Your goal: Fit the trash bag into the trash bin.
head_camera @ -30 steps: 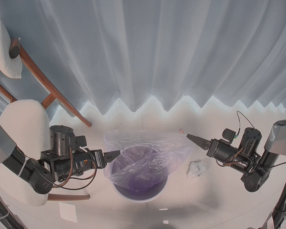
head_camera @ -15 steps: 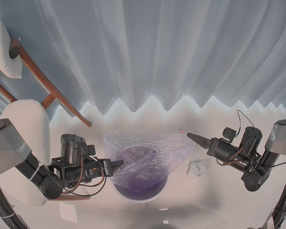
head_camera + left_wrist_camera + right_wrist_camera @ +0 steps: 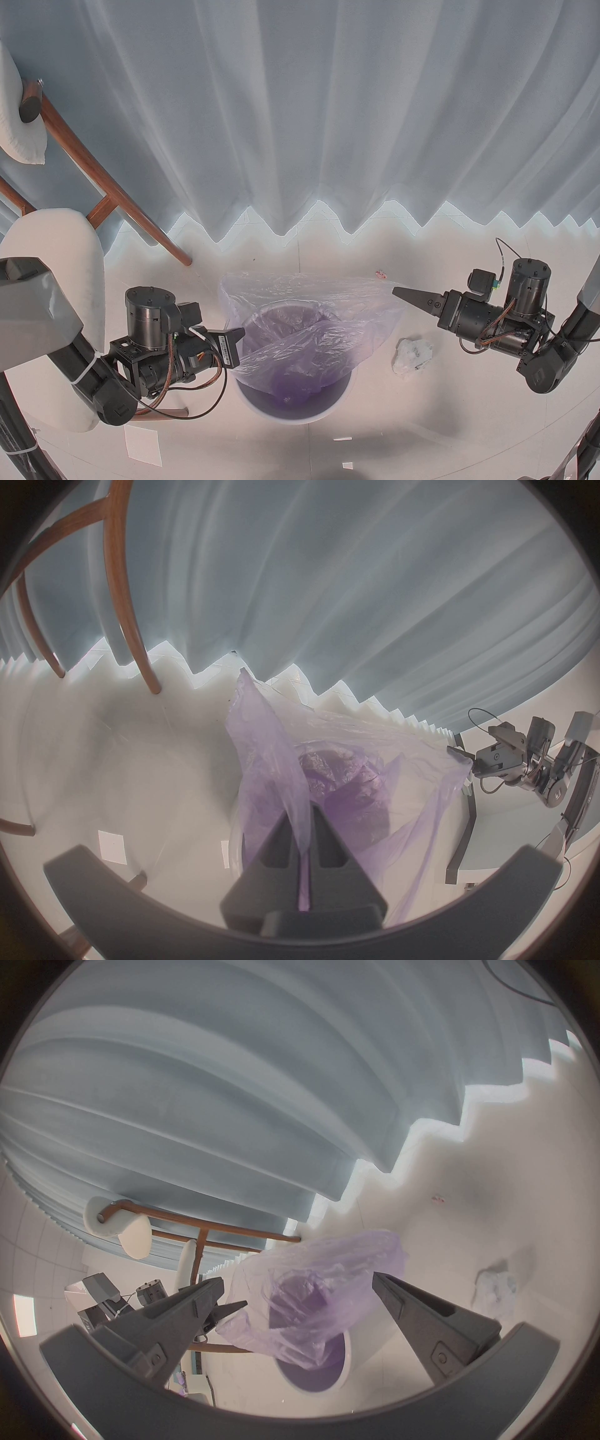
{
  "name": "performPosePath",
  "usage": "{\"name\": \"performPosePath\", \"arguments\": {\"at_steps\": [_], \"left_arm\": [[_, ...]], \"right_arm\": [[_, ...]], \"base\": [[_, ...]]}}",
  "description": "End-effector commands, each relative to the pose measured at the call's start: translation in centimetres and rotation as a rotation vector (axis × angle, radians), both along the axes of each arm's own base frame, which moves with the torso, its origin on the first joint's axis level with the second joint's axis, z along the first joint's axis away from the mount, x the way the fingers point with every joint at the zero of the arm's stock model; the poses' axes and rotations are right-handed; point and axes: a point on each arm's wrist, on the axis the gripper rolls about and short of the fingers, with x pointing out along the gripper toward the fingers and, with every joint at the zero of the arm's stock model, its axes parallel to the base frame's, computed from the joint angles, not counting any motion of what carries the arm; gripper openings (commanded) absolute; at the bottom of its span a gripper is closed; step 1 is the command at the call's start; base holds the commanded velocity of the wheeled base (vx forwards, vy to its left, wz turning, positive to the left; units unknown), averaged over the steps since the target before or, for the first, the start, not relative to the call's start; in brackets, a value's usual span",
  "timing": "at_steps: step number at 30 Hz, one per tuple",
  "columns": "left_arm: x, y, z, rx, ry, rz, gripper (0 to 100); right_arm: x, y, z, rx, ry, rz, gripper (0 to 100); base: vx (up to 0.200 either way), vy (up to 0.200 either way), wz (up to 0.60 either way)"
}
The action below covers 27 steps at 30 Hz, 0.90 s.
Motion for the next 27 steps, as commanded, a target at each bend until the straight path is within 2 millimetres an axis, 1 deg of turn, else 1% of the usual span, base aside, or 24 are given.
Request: {"name": "performPosePath", "arguments": {"at_steps": [1,4,10,13,15,18,20,22,23,27], "left_arm": [[0.3,-0.2,-1.2,0.01,0.008,-0.007,0],[0.2,0.0,-1.0,0.011,0.009,-0.004,0],[0.1,0.1,-1.2,0.028,0.007,-0.002,0],[-0.1,0.2,-1.4,0.067,-0.008,-0.011,0],[-0.3,0.2,-1.3,0.095,-0.03,-0.007,0],[-0.1,-0.2,-0.9,0.105,-0.107,0.038,0],[-0.1,-0.6,-0.6,0.091,-0.144,0.043,0],[-0.3,-0.7,-0.7,0.091,-0.145,0.038,0],[-0.8,-0.8,-0.8,0.101,-0.137,0.023,0],[-1.8,-1.2,-1.4,0.133,-0.125,-0.013,0]], "right_arm": [[-0.6,0.2,2.6,0.001,0.001,0.011,100],[-0.7,0.4,3.2,0.001,0.045,0.014,100],[-1.2,0.4,4.2,0.038,0.047,0.009,100],[-1.7,0.7,4.7,0.051,0.06,0.02,100],[-2.2,1.3,5.1,0.06,0.081,0.042,100],[-3.2,2.7,6.6,0.091,0.15,0.089,100],[-2.9,3.3,7.3,0.105,0.196,0.099,100],[-2.6,3.8,7.7,0.104,0.227,0.104,100],[-2.2,4.3,8.0,0.091,0.262,0.108,100],[-1.0,4.7,9.1,0.064,0.32,0.083,100]], "base": [[-0.2,0.0,0.0],[-0.2,0.0,0.0],[-0.2,0.0,0.0],[-0.2,0.0,0.0],[0.0,0.0,0.0],[0.0,0.0,0.0],[0.0,0.0,0.0],[0.0,0.0,0.0],[0.0,0.0,0.0],[0.0,0.0,0.0]]}}
